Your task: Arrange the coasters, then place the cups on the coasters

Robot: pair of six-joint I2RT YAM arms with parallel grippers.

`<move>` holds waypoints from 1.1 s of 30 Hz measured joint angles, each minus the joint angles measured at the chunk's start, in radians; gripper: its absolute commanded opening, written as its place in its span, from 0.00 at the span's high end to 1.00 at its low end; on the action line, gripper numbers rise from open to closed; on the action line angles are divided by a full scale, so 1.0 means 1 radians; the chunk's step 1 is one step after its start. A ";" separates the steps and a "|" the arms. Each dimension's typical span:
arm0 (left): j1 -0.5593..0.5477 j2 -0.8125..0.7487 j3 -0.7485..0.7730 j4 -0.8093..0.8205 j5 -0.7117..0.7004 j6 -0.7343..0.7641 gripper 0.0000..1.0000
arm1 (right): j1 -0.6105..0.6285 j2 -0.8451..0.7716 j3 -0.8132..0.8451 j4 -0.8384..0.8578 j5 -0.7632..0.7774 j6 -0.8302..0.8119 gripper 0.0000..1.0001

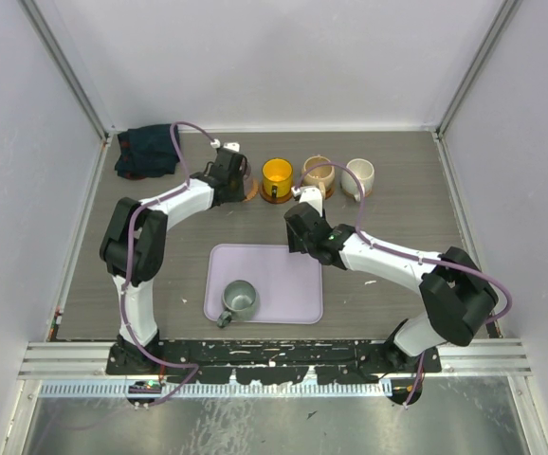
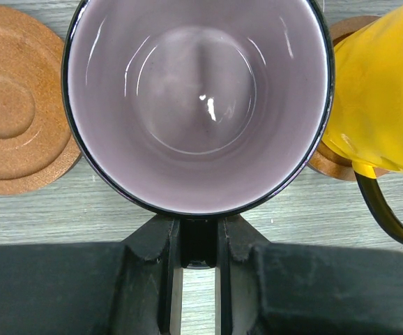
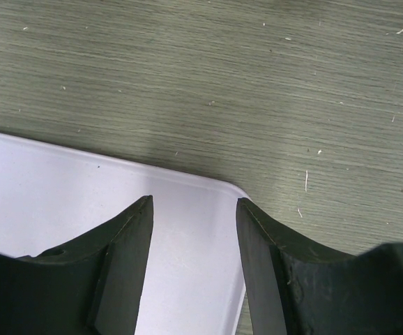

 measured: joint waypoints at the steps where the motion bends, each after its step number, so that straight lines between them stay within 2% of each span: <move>1: 0.000 0.000 0.000 0.000 0.000 0.000 0.88 | 0.000 0.000 0.000 0.000 0.000 0.000 0.44; 4: 0.000 0.000 0.000 0.000 0.000 -0.003 0.78 | 0.000 0.000 0.000 0.000 -0.001 0.000 0.44; 7: 0.000 0.000 0.000 0.002 -0.001 -0.003 0.56 | 0.000 0.000 0.000 0.000 -0.006 0.000 0.44; 8: 0.000 0.000 0.001 0.004 -0.001 -0.003 0.53 | 0.000 0.002 0.000 0.000 -0.008 0.000 0.44; 17: 0.000 0.000 0.005 0.011 0.000 -0.019 0.48 | 0.000 0.006 0.002 0.000 -0.013 -0.005 0.44; 20: 0.000 0.000 0.005 0.011 0.000 -0.021 0.42 | 0.000 0.006 0.002 0.000 -0.013 -0.010 0.44; 21: 0.000 0.000 0.005 0.011 0.000 -0.022 0.31 | 0.000 0.006 0.002 0.000 -0.014 -0.011 0.44; 22: 0.000 0.000 0.005 0.011 -0.001 -0.022 0.07 | 0.000 0.006 0.002 0.000 -0.015 -0.013 0.44; 23: 0.000 0.000 0.005 0.011 -0.001 -0.021 0.01 | 0.000 0.006 0.003 0.000 -0.015 -0.014 0.44; 28: 0.000 -0.010 0.002 0.013 -0.001 -0.022 0.02 | 0.000 0.006 0.006 0.000 -0.015 -0.014 0.44; 33: 0.000 -0.113 -0.063 0.014 -0.006 -0.014 0.02 | 0.000 0.006 0.010 0.000 -0.013 -0.014 0.44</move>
